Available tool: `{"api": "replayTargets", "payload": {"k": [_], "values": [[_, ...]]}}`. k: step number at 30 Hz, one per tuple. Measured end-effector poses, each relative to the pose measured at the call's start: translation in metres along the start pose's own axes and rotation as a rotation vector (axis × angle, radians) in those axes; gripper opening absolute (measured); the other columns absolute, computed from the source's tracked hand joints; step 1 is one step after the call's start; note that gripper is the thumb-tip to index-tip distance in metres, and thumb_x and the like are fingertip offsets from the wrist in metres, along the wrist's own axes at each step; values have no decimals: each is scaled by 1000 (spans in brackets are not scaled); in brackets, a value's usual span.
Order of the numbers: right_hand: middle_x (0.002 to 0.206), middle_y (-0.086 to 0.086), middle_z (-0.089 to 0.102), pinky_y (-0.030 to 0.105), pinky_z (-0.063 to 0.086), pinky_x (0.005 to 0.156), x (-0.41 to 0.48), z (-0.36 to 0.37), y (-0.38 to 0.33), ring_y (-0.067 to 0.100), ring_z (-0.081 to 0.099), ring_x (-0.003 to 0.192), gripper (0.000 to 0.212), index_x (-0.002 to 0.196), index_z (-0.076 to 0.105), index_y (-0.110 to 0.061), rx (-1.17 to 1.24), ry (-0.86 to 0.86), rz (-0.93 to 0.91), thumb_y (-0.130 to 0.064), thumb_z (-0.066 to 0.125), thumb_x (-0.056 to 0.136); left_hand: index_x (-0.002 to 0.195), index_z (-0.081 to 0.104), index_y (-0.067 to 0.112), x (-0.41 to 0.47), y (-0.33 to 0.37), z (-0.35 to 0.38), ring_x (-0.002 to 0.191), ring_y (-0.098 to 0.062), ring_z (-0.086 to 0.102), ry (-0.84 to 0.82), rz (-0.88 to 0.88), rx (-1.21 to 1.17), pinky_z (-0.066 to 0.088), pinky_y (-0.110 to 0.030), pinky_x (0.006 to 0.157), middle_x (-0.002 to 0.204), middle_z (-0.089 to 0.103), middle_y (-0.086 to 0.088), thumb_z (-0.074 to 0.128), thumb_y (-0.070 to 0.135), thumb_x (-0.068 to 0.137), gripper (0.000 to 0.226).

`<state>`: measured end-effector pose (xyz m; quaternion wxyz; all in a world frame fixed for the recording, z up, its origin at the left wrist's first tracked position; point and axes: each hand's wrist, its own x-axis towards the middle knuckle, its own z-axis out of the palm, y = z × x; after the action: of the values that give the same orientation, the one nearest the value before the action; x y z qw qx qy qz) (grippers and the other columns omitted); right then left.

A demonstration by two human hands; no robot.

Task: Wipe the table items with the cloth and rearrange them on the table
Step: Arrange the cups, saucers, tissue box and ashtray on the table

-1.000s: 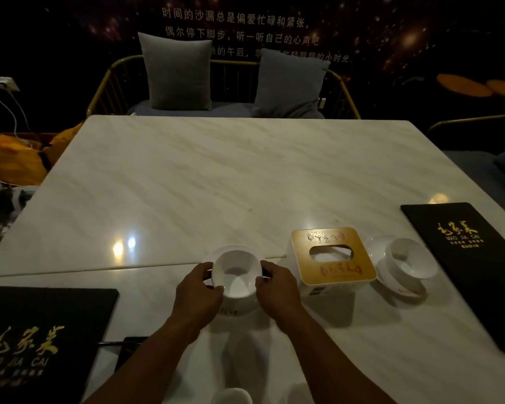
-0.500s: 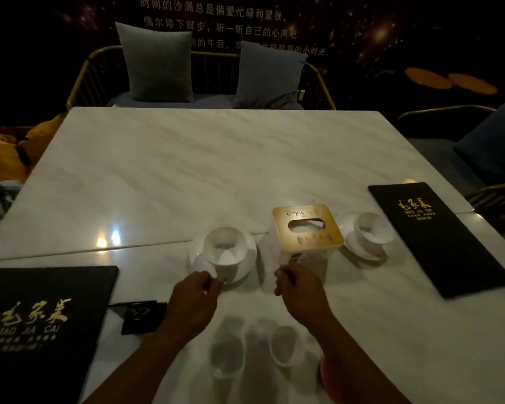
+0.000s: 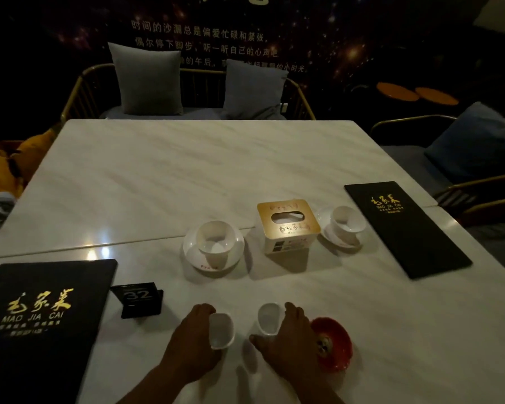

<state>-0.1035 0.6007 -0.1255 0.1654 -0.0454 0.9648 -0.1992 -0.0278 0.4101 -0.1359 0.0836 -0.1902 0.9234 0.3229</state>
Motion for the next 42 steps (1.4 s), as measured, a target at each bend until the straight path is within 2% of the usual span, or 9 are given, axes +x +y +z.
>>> {"api": "replayTargets", "payload": {"k": [3, 8, 12, 21, 24, 27, 31, 35, 42], "values": [[122, -4, 51, 30, 45, 91, 6, 6, 4, 18, 51, 111, 87, 131, 44, -20, -27, 62, -51, -72, 64, 65, 106, 47, 33, 6, 4, 4, 95, -8, 55, 42, -29, -77, 44, -21, 79, 105, 50, 16, 82, 37, 63, 55], [101, -7, 50, 28, 43, 80, 25, 4, 21, 15, 50, 92, 73, 113, 53, -21, 153, 94, -94, -66, 63, 57, 106, 46, 35, 27, 25, 9, 93, -8, 55, 157, -35, -200, 38, -16, 71, 102, 50, 16, 85, 31, 64, 57], [105, -7, 50, 29, 45, 81, 49, -17, 36, 16, 54, 94, 66, 114, 52, -26, 283, 128, -46, -50, 80, 60, 106, 52, 32, 57, 45, 11, 92, -7, 56, 184, -43, -254, 42, -20, 75, 101, 55, 14, 87, 33, 64, 55], [105, 0, 60, 33, 46, 78, 109, -54, 82, 23, 60, 96, 63, 114, 60, -20, 410, 292, 53, -34, 89, 61, 118, 54, 27, 94, 60, 22, 95, -6, 53, 191, -63, -239, 40, -19, 78, 107, 54, 15, 90, 32, 64, 65], [107, 1, 61, 31, 44, 78, 127, -63, 90, 24, 61, 97, 65, 115, 60, -16, 408, 322, 50, -32, 91, 61, 122, 51, 30, 98, 59, 25, 109, -12, 59, 150, -80, -201, 48, -27, 86, 118, 58, 11, 90, 39, 62, 73], [108, 2, 63, 30, 46, 79, 145, -70, 97, 23, 62, 98, 65, 116, 61, -17, 415, 342, 54, -33, 91, 60, 146, 34, 29, 100, 63, 26, 130, -20, 48, 109, -80, -101, 49, -42, 102, 143, 46, 4, 92, 45, 55, 109], [107, 1, 65, 31, 50, 80, 167, -79, 103, 23, 63, 98, 65, 114, 62, -19, 438, 349, 76, -37, 90, 58, 153, 23, 27, 100, 84, 24, 136, -23, 42, 186, -37, 31, 45, -43, 105, 152, 36, 0, 90, 49, 57, 120], [105, 0, 66, 26, 44, 76, 182, -87, 109, 20, 63, 96, 63, 112, 63, -20, 474, 356, 71, -32, 91, 57, 148, 38, 24, 98, 104, 26, 125, -23, 51, 276, 89, 75, 49, -42, 98, 141, 49, -1, 90, 50, 55, 109], [101, -7, 57, 25, 42, 78, 192, -99, 118, 12, 56, 93, 61, 115, 63, -19, 486, 338, 36, -23, 91, 61, 130, 57, 22, 90, 124, 52, 109, -20, 62, 363, 249, 54, 58, -37, 82, 123, 61, 2, 90, 30, 62, 76]]}}
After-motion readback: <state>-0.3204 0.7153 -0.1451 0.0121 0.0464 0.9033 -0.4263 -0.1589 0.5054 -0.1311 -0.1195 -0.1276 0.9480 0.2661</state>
